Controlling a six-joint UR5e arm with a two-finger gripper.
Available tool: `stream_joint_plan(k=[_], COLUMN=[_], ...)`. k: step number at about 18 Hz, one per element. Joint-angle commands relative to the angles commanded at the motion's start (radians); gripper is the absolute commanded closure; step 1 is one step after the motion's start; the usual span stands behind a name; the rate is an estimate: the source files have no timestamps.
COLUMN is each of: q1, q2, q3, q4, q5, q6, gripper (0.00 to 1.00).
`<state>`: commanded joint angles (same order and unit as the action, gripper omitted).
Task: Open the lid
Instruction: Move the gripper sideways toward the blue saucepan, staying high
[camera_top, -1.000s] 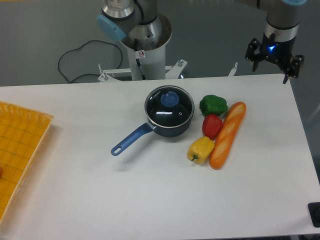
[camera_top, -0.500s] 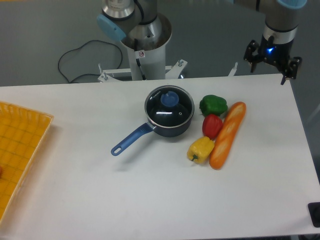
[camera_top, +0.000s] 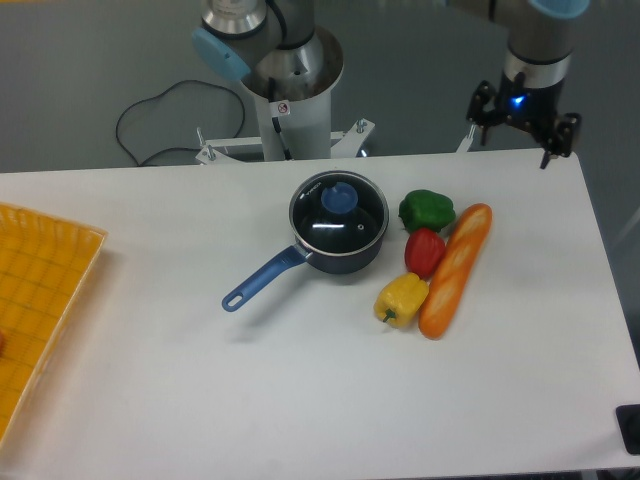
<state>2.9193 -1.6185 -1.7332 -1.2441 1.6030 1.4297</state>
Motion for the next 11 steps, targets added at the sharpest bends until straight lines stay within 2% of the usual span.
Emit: stream_joint_plan(k=[3,6,11], q1=[-0.031,-0.064,-0.158], q2=[0.051,0.089,0.152], q3=[-0.067,-0.078,-0.152], q4=[0.005,-0.003,-0.003], q5=[0.000,0.003,0.015], q6=[-0.040,-0.057,-0.132], gripper=[0.00,0.00,0.00])
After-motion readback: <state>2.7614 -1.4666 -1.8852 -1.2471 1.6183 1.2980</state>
